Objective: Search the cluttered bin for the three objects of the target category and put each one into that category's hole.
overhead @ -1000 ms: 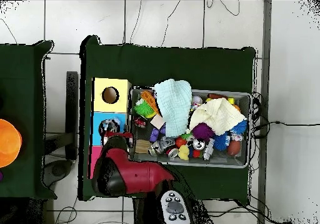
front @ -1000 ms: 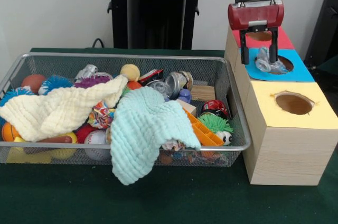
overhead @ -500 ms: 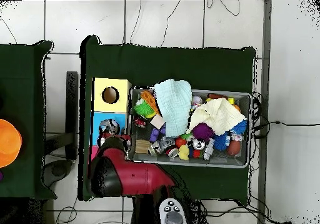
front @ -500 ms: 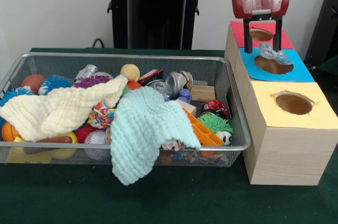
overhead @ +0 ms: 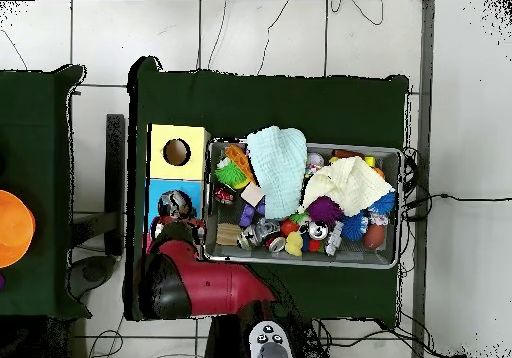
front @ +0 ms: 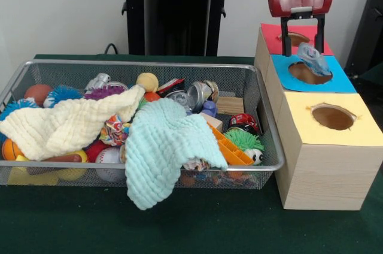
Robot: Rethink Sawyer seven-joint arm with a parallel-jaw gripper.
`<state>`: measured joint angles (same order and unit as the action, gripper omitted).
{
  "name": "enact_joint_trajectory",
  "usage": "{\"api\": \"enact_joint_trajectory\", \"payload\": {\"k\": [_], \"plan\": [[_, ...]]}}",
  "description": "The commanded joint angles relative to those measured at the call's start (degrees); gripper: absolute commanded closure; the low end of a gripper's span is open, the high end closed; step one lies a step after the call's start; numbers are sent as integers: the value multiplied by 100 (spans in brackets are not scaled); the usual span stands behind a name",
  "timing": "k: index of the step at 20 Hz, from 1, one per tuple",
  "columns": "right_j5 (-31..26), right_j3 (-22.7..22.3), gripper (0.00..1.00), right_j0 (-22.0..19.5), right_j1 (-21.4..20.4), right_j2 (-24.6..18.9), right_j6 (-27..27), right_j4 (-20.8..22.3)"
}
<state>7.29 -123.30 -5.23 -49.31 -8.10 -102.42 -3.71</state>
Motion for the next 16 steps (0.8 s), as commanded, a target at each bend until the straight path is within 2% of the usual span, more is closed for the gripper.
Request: {"api": "enact_joint_trajectory", "payload": {"k": [1, 9, 11, 16], "plan": [[67, -173, 0, 151, 277, -196, -947, 209], [613, -32, 0, 286, 414, -21, -903, 321], [758, 50, 0, 379, 421, 138, -827, 321], [748, 326, 0, 447, 443, 307, -630, 335]]}}
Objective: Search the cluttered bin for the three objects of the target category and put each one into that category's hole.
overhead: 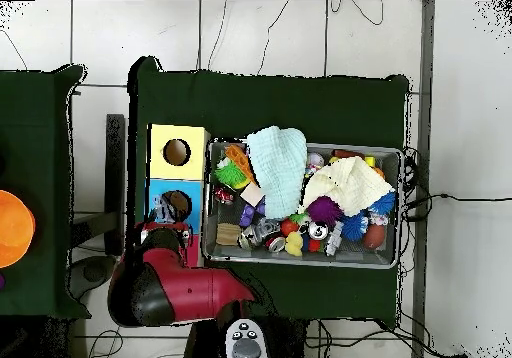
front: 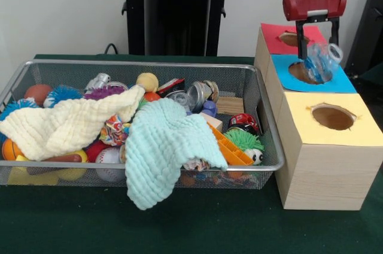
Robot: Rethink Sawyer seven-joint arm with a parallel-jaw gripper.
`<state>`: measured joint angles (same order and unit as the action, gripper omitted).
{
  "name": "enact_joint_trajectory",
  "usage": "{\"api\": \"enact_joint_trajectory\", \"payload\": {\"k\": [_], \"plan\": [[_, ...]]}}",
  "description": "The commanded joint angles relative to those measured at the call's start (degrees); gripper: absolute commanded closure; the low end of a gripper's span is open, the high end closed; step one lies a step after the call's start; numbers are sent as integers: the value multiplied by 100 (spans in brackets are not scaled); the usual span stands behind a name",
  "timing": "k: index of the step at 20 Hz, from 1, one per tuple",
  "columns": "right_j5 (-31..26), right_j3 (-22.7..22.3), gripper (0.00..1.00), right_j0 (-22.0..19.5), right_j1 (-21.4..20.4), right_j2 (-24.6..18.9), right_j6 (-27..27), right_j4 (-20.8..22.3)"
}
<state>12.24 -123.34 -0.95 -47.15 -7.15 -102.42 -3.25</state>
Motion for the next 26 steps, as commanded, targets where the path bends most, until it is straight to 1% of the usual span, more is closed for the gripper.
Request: {"api": "enact_joint_trajectory", "payload": {"k": [1, 6, 10, 15, 21, 26], "plan": [[273, 366, 0, -8, 258, 202, -616, 325], [537, 526, 0, -50, 397, 260, -570, 529], [648, 678, 0, -39, 391, 375, -490, 708], [570, 728, 0, -122, 323, 322, -537, 882], [561, 748, 0, -106, 269, 351, -598, 946], [495, 669, 0, -157, 300, 248, -745, 959]]}}
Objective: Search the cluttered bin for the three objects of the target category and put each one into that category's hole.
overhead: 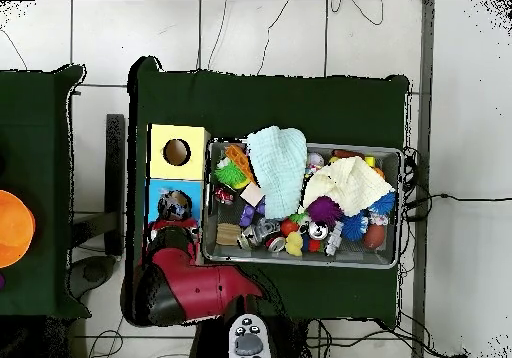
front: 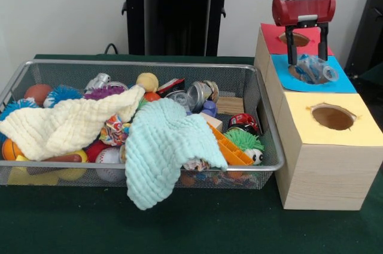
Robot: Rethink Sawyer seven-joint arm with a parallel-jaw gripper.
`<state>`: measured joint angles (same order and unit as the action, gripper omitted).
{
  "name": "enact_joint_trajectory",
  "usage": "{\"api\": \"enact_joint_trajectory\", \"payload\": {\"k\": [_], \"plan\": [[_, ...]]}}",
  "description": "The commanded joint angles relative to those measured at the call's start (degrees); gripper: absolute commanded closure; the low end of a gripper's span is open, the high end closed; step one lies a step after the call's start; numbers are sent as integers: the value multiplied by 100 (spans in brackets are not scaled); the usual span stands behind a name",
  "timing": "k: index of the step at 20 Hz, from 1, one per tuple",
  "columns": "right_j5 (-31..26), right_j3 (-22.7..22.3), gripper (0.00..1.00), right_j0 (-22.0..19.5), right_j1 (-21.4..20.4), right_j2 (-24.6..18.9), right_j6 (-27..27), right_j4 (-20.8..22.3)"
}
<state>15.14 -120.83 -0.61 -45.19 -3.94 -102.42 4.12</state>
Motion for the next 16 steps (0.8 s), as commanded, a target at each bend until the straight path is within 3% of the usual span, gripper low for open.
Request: {"api": "enact_joint_trajectory", "payload": {"k": [1, 12, 16], "plan": [[152, 397, 0, -190, 77, -88, -763, 204], [-1155, -170, 0, -405, -777, -513, -894, -92], [-1245, -262, 0, -398, -869, -515, -924, -94]]}}
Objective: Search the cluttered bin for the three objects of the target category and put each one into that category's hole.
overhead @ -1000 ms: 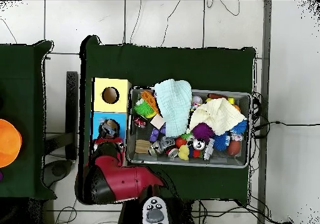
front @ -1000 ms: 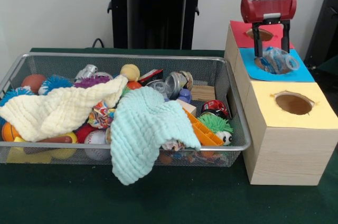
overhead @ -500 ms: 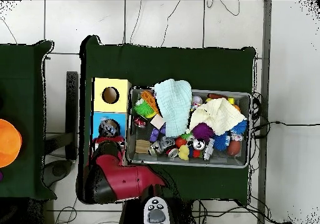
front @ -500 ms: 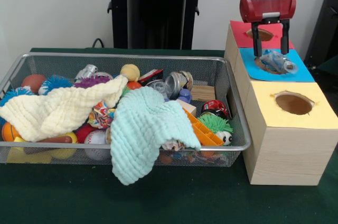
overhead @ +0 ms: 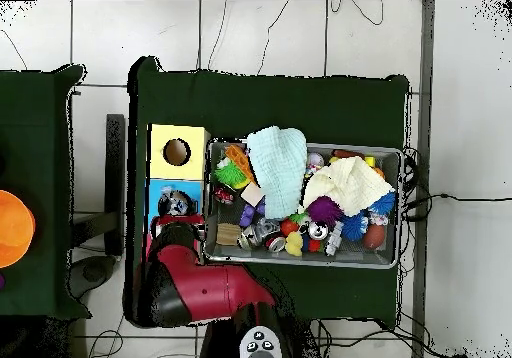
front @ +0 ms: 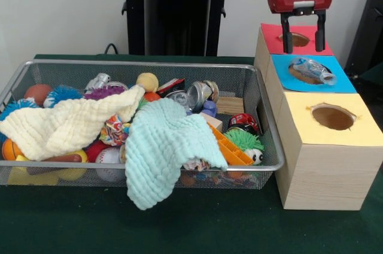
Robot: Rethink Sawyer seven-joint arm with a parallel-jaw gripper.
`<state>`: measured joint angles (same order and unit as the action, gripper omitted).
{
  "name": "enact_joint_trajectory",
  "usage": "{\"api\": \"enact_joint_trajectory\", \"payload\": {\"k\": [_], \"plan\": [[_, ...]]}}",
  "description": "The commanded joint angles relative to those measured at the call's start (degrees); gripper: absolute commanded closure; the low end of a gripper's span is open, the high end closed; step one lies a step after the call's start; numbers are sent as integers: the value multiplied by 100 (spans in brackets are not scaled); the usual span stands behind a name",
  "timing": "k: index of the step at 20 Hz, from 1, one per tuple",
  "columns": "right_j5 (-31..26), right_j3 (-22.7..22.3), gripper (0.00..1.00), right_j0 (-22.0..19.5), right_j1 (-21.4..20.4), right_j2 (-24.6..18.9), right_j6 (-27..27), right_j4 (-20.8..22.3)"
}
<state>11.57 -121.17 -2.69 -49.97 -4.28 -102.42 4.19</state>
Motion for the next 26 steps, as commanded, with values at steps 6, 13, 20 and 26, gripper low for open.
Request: {"api": "enact_joint_trajectory", "payload": {"k": [6, 13, 20, 26], "plan": [[-916, -312, 0, -189, -448, -493, -1008, -83], [-1027, -338, 100, -113, -484, -423, -1039, -178], [-886, -391, 100, 43, -474, -314, -1098, -231], [-824, -287, 100, 146, -362, -256, -1111, -290]]}}
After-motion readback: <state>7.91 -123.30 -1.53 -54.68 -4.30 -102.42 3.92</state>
